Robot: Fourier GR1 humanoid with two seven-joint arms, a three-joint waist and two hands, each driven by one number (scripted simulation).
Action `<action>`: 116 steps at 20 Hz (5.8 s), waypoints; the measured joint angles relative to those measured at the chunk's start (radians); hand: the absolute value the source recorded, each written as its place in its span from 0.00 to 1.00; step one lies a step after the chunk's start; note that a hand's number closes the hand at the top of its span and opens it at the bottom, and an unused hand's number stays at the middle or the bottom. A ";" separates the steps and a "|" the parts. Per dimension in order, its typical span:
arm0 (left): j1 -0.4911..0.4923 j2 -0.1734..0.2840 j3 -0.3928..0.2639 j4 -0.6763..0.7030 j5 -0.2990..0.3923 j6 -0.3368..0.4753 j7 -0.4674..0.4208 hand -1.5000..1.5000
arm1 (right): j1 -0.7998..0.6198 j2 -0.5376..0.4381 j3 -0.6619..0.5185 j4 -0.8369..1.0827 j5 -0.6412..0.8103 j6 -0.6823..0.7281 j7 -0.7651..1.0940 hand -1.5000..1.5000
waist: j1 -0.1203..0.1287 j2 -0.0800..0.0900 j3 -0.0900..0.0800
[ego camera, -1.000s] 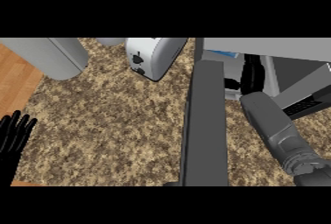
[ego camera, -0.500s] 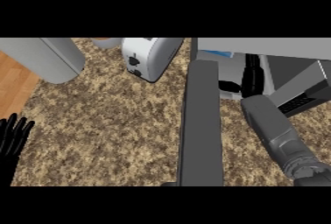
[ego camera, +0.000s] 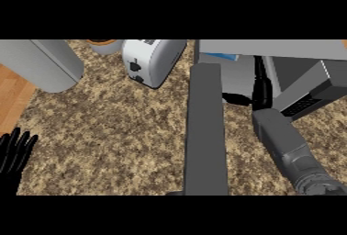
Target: Pick up the milk, place it into the microwave and close the microwave
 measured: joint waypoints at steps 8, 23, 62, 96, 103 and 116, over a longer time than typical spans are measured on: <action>0.058 -0.023 -0.038 -0.055 -0.029 -0.020 0.004 0.00 | 0.096 0.074 -0.044 -0.048 -0.052 0.125 -0.092 0.00 | -0.035 -0.014 -0.002; 0.091 -0.048 -0.185 -0.108 -0.026 -0.147 0.046 0.00 | 0.376 0.157 0.054 -0.257 -0.128 0.461 -0.181 0.00 | -0.079 -0.034 -0.005; -0.676 -0.118 -1.056 0.570 -0.272 0.592 0.097 1.00 | 1.230 -0.105 0.085 -1.522 -0.370 0.757 0.132 0.00 | -0.122 -0.022 -0.006; -1.205 -0.111 -1.224 0.817 0.391 0.912 0.034 1.00 | 1.079 -0.281 0.138 -1.843 -0.535 0.943 0.389 0.00 | -0.423 0.044 -0.007; -1.267 -0.096 -1.207 0.884 0.441 0.953 0.027 1.00 | 1.055 -0.316 0.118 -1.862 -0.577 0.961 0.423 0.00 | -0.465 0.058 -0.005; -1.263 -0.072 -1.175 0.885 0.545 1.028 -0.020 1.00 | 1.008 -0.381 0.070 -1.875 -0.628 0.975 0.479 0.00 | -0.511 0.060 -0.008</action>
